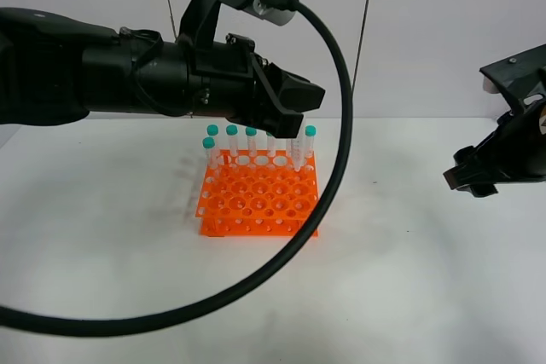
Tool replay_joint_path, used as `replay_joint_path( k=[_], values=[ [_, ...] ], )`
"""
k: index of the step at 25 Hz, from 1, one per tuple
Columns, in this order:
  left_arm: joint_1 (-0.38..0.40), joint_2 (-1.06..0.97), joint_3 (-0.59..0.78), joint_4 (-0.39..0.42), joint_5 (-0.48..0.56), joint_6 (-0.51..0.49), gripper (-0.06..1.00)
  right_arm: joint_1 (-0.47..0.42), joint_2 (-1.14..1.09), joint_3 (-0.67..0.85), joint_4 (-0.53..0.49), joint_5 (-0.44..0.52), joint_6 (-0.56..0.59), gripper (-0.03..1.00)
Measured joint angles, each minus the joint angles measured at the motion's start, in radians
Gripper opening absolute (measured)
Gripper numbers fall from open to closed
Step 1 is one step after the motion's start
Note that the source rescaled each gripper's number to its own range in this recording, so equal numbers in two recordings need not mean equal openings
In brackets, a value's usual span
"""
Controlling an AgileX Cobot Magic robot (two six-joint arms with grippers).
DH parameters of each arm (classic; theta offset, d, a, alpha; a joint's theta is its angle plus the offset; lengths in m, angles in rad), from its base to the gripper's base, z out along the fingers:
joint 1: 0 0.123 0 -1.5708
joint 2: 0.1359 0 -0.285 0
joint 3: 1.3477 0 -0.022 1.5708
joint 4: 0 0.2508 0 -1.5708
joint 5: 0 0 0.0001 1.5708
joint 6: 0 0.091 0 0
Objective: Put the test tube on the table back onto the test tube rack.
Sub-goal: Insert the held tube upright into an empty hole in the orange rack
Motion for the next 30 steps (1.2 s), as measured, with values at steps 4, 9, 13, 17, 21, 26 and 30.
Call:
replay_joint_path(
  k=[4, 9, 13, 17, 21, 26, 30],
  values=[
    [0.000, 0.000, 0.000, 0.000, 0.010, 0.000, 0.00, -0.006, -0.002, -0.013, 0.089, -0.031, 0.004, 0.86],
    [0.000, 0.000, 0.000, 0.008, 0.010, 0.000, 0.00, -0.006, -0.004, -0.015, 0.181, -0.024, -0.074, 0.86],
    [0.000, 0.000, 0.001, 0.029, 0.011, 0.000, 0.00, -0.012, -0.010, -0.015, 0.203, 0.006, -0.094, 0.86],
    [0.000, 0.000, 0.001, 0.034, 0.011, 0.000, 0.00, -0.098, -0.012, -0.016, 0.335, -0.089, -0.152, 0.86],
    [0.000, 0.000, 0.001, 0.035, 0.011, 0.000, 0.00, -0.304, 0.015, -0.017, 0.506, -0.085, -0.310, 0.82],
    [0.000, 0.000, 0.001, 0.035, 0.011, 0.000, 0.00, -0.436, 0.055, -0.017, 0.715, -0.030, -0.513, 0.80],
    [0.000, 0.000, 0.001, 0.035, 0.011, 0.002, 0.00, -0.434, 0.055, -0.017, 0.690, -0.041, -0.507, 0.80]
  ],
)
